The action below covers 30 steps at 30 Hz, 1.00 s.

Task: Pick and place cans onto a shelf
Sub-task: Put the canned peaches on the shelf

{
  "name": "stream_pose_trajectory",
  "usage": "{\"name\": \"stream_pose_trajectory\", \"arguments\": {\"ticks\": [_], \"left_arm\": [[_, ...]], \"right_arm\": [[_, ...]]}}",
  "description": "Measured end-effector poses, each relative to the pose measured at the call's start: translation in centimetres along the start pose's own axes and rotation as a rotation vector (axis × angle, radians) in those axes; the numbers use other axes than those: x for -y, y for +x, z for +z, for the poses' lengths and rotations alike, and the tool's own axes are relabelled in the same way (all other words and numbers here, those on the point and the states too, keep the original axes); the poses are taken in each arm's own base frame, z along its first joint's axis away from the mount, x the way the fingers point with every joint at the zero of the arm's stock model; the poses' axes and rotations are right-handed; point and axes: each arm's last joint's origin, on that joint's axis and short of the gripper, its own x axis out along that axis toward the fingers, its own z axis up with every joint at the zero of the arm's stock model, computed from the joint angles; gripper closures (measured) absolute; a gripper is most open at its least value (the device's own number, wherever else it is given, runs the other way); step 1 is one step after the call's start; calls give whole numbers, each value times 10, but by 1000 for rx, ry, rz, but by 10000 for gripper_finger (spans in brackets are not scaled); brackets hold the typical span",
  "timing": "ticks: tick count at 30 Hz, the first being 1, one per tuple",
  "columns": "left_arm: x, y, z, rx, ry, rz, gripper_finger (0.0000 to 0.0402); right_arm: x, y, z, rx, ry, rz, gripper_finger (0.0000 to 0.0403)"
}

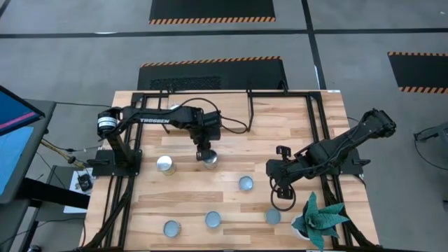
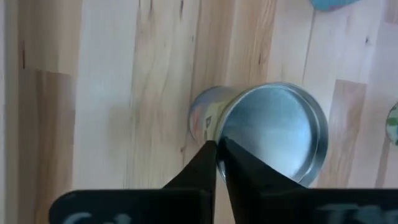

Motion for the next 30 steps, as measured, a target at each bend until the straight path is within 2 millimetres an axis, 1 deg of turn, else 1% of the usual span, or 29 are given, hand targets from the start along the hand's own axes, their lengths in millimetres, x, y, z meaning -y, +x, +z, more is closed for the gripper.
{"name": "stream_pose_trajectory", "arguments": {"ticks": [4,9,15,17,20,23,25,27,30], "left_arm": [[1,-2,3,10,5,-8,399],[4,-18,13,38,40,10,401],[11,-57,23,36,101,54,401],[13,-72,26,40,118,65,401],[11,-101,31,72,166,113,401],[0,-127,35,128,198,181,401],[-15,-144,36,177,187,216,401],[-37,-159,34,216,135,250,401],[-78,-176,22,248,4,298,401]], "right_arm": [[0,0,0,0,2,0,333],[0,0,0,1,50,-1,333],[0,0,0,1,38,-3,333],[0,0,0,1,21,-3,333],[0,0,0,0,15,-4,333],[0,0,0,-1,14,-4,333],[0,0,0,-1,14,-4,333],[0,0,0,-1,11,-4,333],[0,0,0,-1,-13,-4,333]]}}
